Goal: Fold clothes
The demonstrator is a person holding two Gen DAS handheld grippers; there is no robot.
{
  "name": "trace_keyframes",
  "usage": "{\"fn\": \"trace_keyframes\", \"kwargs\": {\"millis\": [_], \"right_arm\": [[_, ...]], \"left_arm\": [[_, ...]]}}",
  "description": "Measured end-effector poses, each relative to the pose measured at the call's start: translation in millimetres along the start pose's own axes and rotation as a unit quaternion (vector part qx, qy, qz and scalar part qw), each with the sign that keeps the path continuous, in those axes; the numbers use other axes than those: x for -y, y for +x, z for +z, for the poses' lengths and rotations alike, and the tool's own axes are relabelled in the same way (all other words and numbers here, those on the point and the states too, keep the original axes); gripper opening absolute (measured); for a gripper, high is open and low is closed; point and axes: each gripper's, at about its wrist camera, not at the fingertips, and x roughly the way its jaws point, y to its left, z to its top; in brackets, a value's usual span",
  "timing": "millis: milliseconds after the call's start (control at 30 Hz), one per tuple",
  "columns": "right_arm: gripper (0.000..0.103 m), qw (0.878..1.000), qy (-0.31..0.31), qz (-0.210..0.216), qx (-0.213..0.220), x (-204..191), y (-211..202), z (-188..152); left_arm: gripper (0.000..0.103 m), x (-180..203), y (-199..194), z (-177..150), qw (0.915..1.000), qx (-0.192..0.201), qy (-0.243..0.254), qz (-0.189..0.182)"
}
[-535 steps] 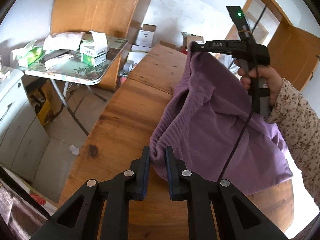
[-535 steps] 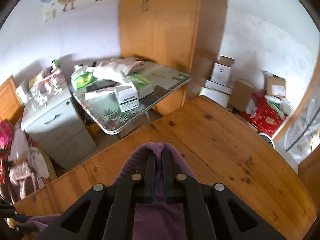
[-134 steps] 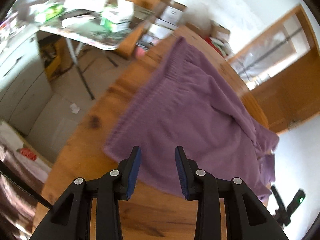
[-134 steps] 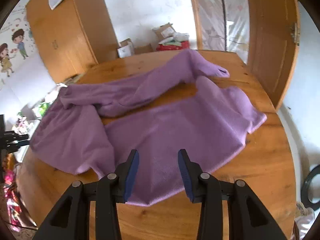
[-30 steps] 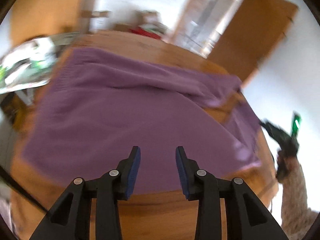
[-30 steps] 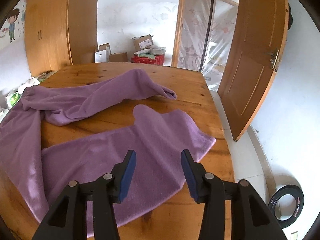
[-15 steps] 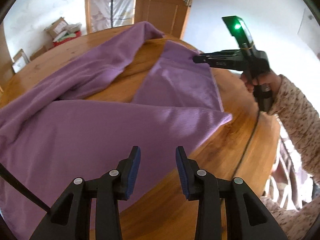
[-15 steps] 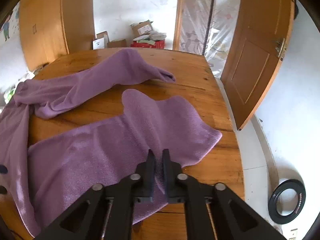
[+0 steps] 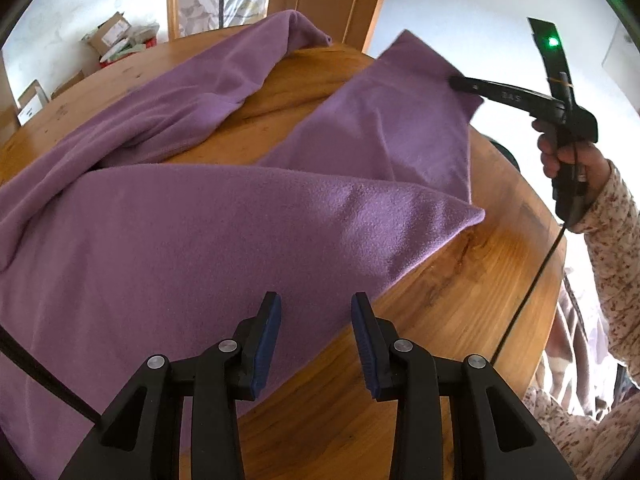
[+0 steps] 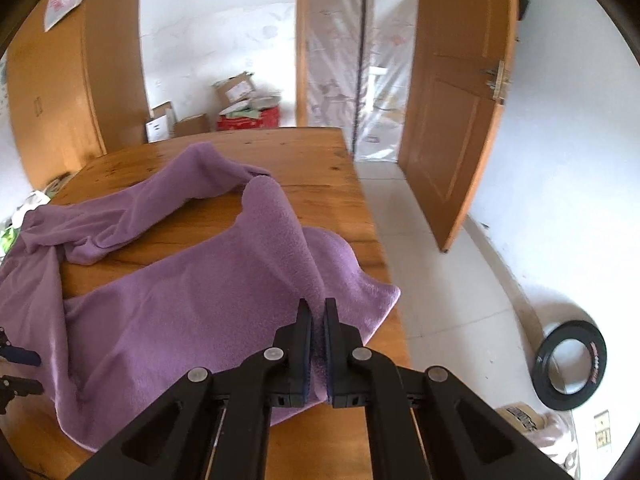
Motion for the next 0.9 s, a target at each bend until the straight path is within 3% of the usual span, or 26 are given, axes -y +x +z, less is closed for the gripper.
{"fn": "trace_keyframes", "kwargs": {"millis": [500, 900], "right_arm": [[0.005, 0.995, 0.038, -0.085, -0.025, 31, -7, -25], [0.006, 0.991, 0.064, -0.09, -0.077, 44, 22, -37]], "left_arm": [[0.038, -4, 1, -2, 0.9998, -0.006, 0.001, -0.02], [0.038, -1, 2, -2, 0.9998, -0.007, -0.001, -0.021]]}}
